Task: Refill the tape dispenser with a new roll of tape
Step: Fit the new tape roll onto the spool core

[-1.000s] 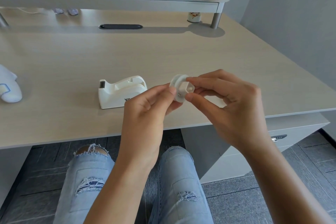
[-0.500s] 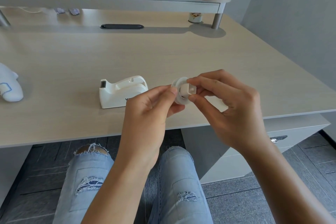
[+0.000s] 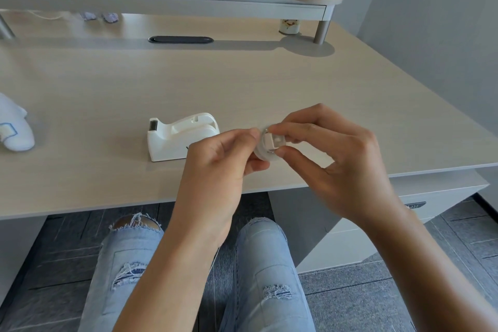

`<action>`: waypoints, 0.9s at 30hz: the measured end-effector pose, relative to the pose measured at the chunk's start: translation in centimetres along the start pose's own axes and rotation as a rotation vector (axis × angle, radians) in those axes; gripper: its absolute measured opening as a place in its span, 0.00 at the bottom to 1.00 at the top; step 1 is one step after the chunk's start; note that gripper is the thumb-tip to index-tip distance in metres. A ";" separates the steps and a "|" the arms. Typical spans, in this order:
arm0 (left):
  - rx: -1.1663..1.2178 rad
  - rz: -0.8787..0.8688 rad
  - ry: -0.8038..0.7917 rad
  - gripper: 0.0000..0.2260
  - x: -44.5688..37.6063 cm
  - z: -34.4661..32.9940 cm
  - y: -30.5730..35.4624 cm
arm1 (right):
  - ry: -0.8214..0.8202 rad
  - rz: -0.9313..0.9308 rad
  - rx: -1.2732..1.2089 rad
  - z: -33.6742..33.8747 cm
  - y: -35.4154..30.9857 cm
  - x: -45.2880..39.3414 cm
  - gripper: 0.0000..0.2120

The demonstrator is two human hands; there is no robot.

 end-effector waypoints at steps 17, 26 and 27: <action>-0.058 -0.178 0.045 0.08 2.0 -0.3 0.3 | -0.042 -0.611 -0.826 -1.3 0.9 1.2 0.15; -0.051 -0.112 0.057 0.07 1.9 1.3 0.5 | -0.099 -0.636 -0.798 -2.2 0.0 0.9 0.11; -0.051 -0.107 0.057 0.06 1.9 1.5 0.5 | -0.113 -0.632 -0.786 -2.3 -0.1 0.8 0.10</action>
Point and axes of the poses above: each hand's wrist, its own x-axis away from the middle knuckle, its own z-axis out of the back of the hand, y = z × x, the point moved 3 cm from there along -x, towards the middle knuckle, and after that the axes turned 5 degrees about -z, right-handed, at the moved point
